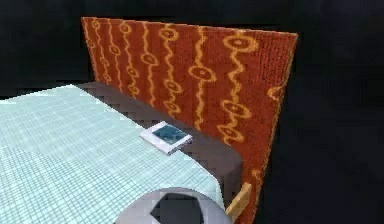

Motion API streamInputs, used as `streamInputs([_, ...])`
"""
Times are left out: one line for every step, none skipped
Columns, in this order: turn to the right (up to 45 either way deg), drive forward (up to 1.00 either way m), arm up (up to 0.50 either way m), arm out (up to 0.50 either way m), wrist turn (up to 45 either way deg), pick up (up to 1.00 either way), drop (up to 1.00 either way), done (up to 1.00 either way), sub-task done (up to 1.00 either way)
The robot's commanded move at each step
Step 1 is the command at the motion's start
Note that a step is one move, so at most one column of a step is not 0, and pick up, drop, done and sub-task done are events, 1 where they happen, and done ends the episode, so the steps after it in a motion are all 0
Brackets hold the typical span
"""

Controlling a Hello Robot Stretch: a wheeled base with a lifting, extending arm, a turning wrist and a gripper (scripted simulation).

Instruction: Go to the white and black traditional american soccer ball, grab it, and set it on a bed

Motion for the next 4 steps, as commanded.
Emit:
streamInputs([45.0, 0.00, 0.00, 0.00, 0.0, 0.00, 0.00, 0.00, 0.00])
streamInputs([45.0, 0.00, 0.00, 0.00, 0.0, 0.00, 0.00, 0.00, 0.00])
streamInputs([27.0, 0.00, 0.00, 0.00, 0.0, 0.00, 0.00, 0.00, 0.00])
streamInputs([-45.0, 0.00, 0.00, 0.00, 0.0, 0.00, 0.00, 0.00, 0.00])
